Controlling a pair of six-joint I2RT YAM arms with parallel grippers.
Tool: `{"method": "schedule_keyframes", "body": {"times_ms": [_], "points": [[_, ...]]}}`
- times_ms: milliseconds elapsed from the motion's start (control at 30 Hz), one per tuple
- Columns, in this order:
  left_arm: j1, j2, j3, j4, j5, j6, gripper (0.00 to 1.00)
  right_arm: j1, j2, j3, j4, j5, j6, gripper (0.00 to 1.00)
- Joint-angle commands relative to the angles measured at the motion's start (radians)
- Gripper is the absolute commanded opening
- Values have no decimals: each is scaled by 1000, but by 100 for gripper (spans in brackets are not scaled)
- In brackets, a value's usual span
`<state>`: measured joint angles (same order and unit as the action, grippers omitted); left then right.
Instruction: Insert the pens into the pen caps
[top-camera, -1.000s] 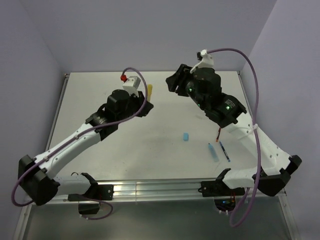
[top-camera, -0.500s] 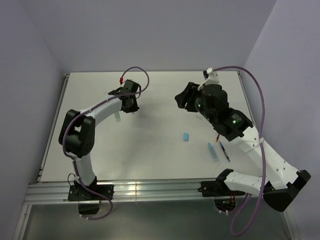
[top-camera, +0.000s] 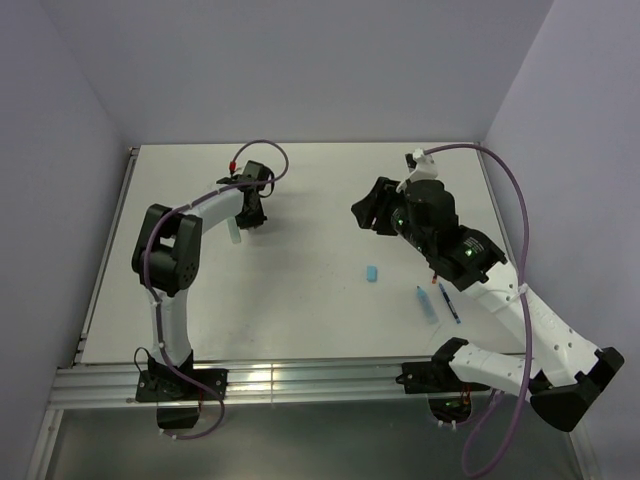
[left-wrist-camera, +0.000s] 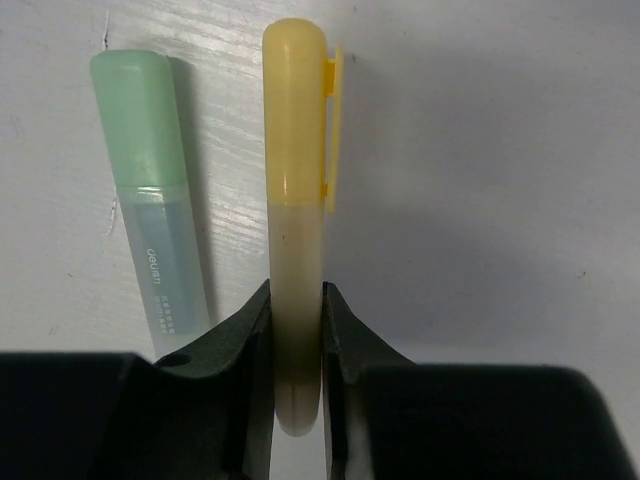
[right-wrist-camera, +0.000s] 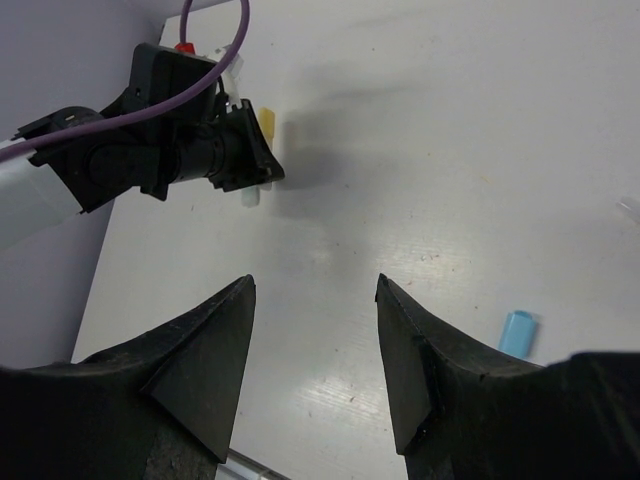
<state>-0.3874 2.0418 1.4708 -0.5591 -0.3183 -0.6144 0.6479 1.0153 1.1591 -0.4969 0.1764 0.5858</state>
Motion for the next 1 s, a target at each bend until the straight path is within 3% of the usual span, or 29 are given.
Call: {"method": "schedule_keyframes", "body": {"times_ms": [0, 267, 533, 833, 967], "points": [[-2, 8, 19, 8, -21, 16, 24, -8, -26, -9, 35, -6, 3, 59], [-4, 12, 19, 5, -15, 13, 39, -10, -34, -16, 32, -6, 0, 59], [-4, -41, 34, -4, -10, 34, 40, -14, -26, -6, 15, 15, -10, 59], [-5, -235, 52, -1, 117, 71, 47, -59, -6, 13, -48, 64, -20, 60], [-18, -378, 31, -2, 240, 77, 48, -106, 2, -10, -87, 78, -14, 60]]}}
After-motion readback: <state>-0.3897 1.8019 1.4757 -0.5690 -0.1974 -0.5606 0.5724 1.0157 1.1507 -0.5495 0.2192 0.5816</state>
